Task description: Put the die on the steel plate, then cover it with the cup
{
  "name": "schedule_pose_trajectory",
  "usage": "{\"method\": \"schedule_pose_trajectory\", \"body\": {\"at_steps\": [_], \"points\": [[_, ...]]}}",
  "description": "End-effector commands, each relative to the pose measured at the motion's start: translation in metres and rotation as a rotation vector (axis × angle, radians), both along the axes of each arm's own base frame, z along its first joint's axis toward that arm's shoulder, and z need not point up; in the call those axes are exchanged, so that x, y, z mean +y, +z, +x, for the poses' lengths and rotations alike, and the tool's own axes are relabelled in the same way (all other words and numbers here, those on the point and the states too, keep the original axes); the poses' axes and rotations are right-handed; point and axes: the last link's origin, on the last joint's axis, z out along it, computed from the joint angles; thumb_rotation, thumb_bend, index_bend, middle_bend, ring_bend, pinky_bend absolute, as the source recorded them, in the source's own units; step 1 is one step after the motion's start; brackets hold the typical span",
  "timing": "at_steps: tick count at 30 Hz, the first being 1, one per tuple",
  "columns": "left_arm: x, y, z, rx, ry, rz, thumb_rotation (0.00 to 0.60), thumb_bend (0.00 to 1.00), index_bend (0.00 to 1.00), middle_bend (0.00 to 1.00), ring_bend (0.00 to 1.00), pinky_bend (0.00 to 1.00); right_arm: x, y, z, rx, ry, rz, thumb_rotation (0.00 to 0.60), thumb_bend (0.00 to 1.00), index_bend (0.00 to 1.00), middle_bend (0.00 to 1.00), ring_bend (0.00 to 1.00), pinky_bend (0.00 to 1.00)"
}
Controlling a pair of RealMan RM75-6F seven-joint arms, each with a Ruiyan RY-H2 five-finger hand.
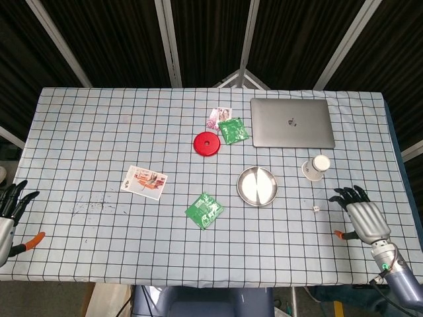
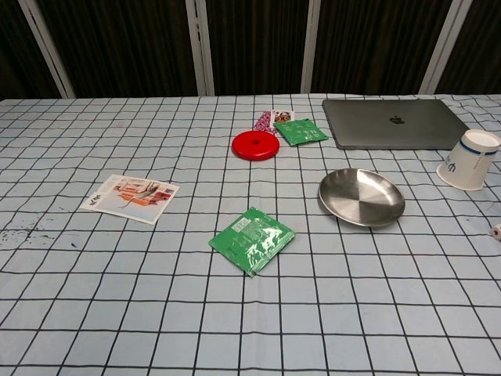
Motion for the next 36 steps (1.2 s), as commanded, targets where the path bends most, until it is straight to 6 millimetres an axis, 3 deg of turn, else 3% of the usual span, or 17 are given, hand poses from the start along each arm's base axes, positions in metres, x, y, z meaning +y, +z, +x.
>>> {"method": "schedule_pose_trajectory", "body": {"at_steps": [1, 15, 22, 36], "points": [[0.001, -0.001, 0.001, 0.003, -0.001, 0.0, 0.6, 0.26, 0.16, 0.0, 0.0, 0.13, -0.011, -0.005, 0.002, -0.021, -0.011, 0.005, 0.6, 0.09, 0.32, 0.16, 0.11, 0.0], [0.003, -0.005, 0.001, 0.023, 0.012, -0.001, 0.6, 0.26, 0.16, 0.0, 0.0, 0.13, -0.032, -0.033, -0.002, 0.021, -0.019, 0.067, 0.6, 0.16, 0.36, 0.16, 0.11, 0.0], [0.003, -0.008, 0.002, 0.035, 0.015, -0.007, 0.6, 0.26, 0.17, 0.0, 0.0, 0.13, -0.037, -0.044, -0.006, 0.021, -0.019, 0.074, 0.6, 0.31, 0.41, 0.16, 0.12, 0.0], [0.005, -0.012, 0.002, 0.054, 0.022, -0.013, 0.6, 0.26, 0.17, 0.0, 0.0, 0.13, -0.042, -0.055, -0.014, 0.021, -0.028, 0.083, 0.6, 0.33, 0.44, 0.16, 0.13, 0.0]]}}
